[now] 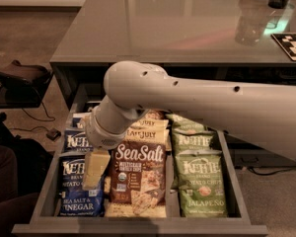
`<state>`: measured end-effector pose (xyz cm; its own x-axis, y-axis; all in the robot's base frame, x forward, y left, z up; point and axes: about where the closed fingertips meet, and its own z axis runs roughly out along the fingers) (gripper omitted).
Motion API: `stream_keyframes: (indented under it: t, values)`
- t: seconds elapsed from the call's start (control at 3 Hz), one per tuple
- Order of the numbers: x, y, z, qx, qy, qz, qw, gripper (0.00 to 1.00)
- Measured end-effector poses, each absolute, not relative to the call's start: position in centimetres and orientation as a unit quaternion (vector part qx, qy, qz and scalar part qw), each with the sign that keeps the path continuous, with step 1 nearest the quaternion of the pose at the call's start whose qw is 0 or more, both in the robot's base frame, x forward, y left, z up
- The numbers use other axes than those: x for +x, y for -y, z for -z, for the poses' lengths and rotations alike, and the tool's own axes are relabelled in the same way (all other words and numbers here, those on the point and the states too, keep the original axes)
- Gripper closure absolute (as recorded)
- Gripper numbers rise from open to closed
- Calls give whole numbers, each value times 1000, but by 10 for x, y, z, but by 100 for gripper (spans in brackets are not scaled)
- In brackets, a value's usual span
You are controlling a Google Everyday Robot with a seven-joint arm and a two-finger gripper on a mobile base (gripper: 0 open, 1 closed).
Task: Pick blue chip bag from top drawer and place on counter
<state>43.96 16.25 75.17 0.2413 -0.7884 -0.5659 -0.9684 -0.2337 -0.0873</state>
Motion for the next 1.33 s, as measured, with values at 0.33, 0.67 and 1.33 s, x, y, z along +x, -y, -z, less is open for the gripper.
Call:
stream_keyframes:
  t: [0.33,0.67,1.33]
  values:
    - [440,-166,-749,-756,-582,-205,220,0]
    - [452,-178,-739,-753,-580,-211,228,0]
    - [466,-190,-711,-737,-589,-237,231,0]
